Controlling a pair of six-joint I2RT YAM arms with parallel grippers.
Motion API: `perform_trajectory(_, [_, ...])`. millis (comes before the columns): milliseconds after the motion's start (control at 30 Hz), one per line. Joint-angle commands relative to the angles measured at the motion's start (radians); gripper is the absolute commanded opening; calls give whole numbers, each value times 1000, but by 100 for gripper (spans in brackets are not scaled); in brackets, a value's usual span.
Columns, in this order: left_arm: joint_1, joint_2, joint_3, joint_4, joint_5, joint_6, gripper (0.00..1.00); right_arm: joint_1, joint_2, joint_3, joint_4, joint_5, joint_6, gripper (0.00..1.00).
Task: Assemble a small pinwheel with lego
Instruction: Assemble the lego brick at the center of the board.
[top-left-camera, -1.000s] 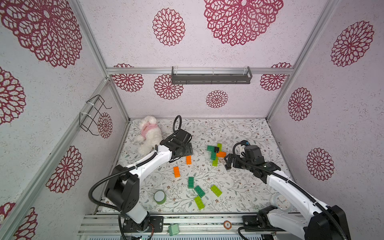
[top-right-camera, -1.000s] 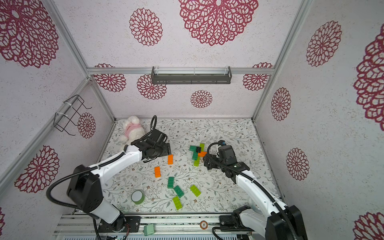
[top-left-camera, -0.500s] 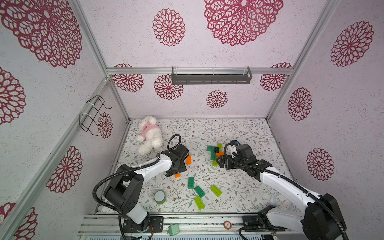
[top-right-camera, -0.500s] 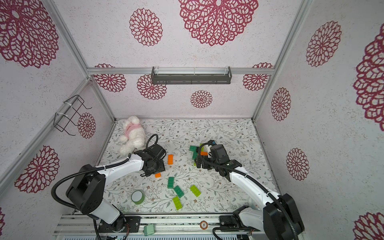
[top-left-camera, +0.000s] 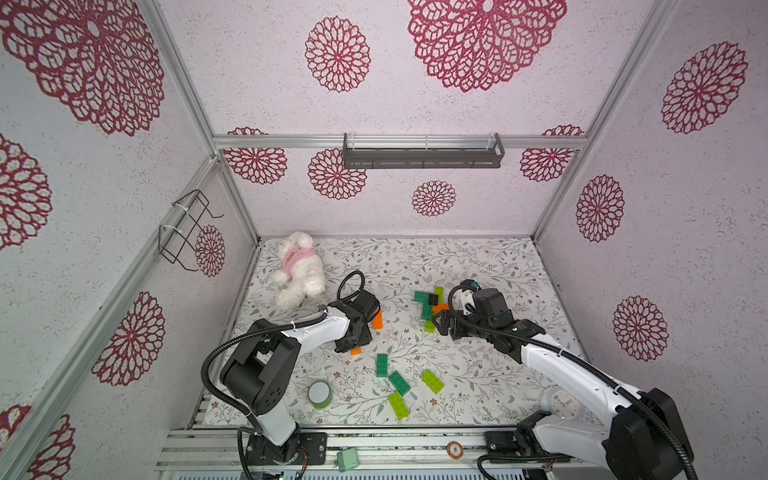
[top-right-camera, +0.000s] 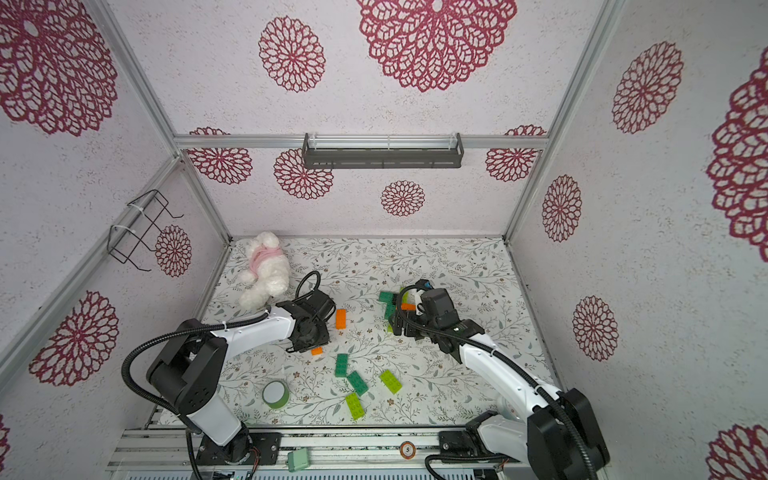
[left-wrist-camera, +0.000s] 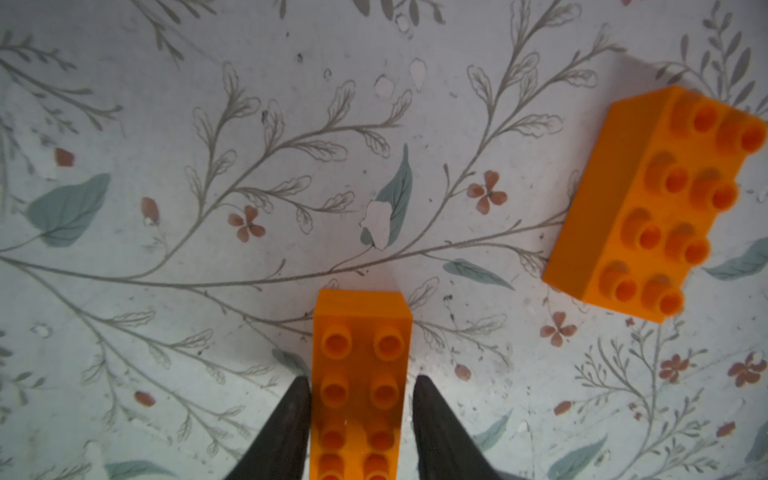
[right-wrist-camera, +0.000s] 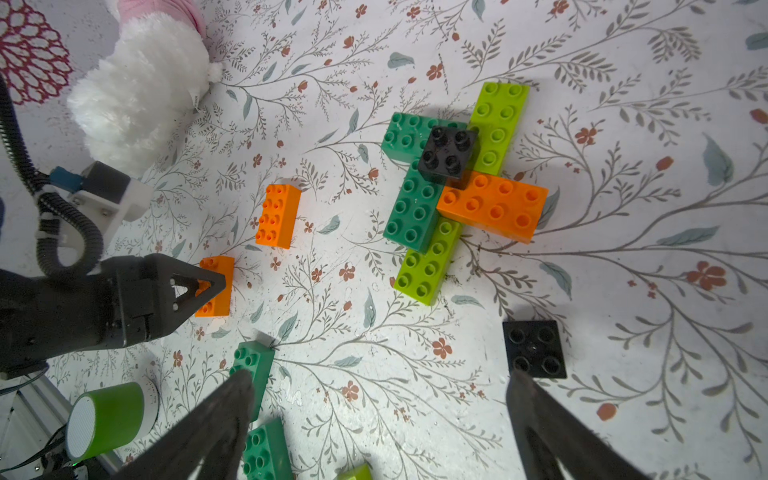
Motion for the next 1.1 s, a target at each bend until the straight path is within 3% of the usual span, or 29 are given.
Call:
perform_trajectory(0, [7,20,1,17,-32,-9,38,3,-27,-7,11,3,5,95])
perform_trajectory(167, [-7,14,11,23,-30,15,29,2,-29,-7,9,12,1,95])
perform_trajectory(533, [-165,14,89,10,-5,19,28,-4,-17,8,43,12,-12,97])
perform_trajectory(1067, [-136,144,180,12,29,76,28,-6,-51,-18,23,16,-7,97])
